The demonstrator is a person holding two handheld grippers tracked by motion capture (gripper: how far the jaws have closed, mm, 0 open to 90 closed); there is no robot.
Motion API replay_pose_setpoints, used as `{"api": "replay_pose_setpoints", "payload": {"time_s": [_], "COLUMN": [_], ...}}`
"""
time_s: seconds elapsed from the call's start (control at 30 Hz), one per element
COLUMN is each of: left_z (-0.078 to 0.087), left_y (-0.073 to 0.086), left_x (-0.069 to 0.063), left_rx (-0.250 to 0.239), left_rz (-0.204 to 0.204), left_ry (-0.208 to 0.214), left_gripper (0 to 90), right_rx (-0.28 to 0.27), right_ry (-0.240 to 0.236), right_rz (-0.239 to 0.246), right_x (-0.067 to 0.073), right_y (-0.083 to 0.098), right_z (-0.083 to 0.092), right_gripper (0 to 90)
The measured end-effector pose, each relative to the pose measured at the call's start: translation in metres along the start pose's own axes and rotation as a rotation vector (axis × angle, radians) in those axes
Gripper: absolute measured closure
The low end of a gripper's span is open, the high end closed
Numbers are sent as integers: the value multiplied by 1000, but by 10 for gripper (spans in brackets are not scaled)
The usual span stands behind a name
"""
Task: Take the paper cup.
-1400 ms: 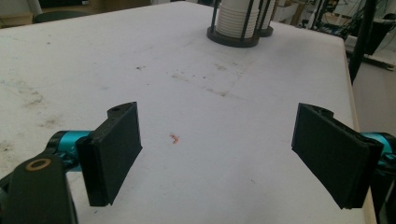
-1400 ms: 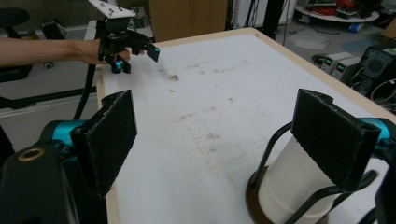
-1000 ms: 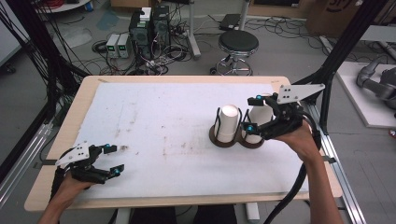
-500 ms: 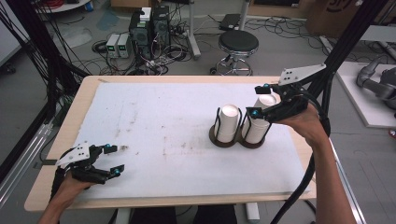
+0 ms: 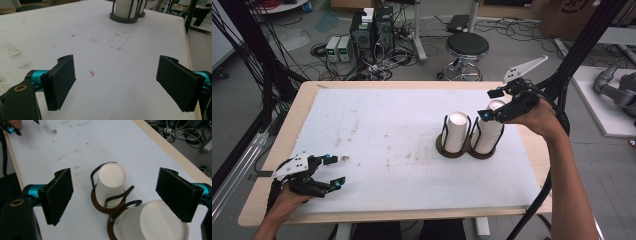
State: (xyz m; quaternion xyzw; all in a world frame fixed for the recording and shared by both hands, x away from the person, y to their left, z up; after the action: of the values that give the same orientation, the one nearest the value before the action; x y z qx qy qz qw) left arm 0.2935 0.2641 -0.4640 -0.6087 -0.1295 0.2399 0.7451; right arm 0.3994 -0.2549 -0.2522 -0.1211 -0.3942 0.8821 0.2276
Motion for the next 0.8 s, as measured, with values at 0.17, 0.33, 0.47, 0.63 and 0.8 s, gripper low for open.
{"api": "replay_pose_setpoints", "payload": {"time_s": [0.17,0.33,0.47,0.63,0.8], "left_z": [-1,-1,-1,-1,-1], "left_y": [0,0,0,0,0], "left_x": [0,0,0,0,0], "left_rx": [3,5,7,14,17], "left_rz": [-2,-3,-3,-8,-9], "left_ry": [-2,-3,-3,0,-2], "left_gripper": [155,155,155,155,155], "right_rx": [45,120,149,187,203], "right_ry": [25,56,87,101,103], "right_rz": [-5,-4,-26,-61,-91], "right_x": [-7,-14,-21,-27,-34], "right_y": [-4,-4,-1,5,12], "right_z": [1,3,6,7,7], "right_gripper": [149,149,149,149,149]}}
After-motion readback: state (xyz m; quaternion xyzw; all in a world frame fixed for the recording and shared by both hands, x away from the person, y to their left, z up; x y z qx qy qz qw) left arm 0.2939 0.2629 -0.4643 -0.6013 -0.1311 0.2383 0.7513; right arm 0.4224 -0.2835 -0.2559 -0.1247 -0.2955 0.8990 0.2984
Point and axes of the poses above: each handheld gripper's, and its own axes: z roughly backward along the jaws, y roughly out of its underside, x roughly to its left, the point moved 4 cm from there along -z, roughly forward along the jaws, and after that the axes turned 4 degrees about -x, right-handed, at the moved point
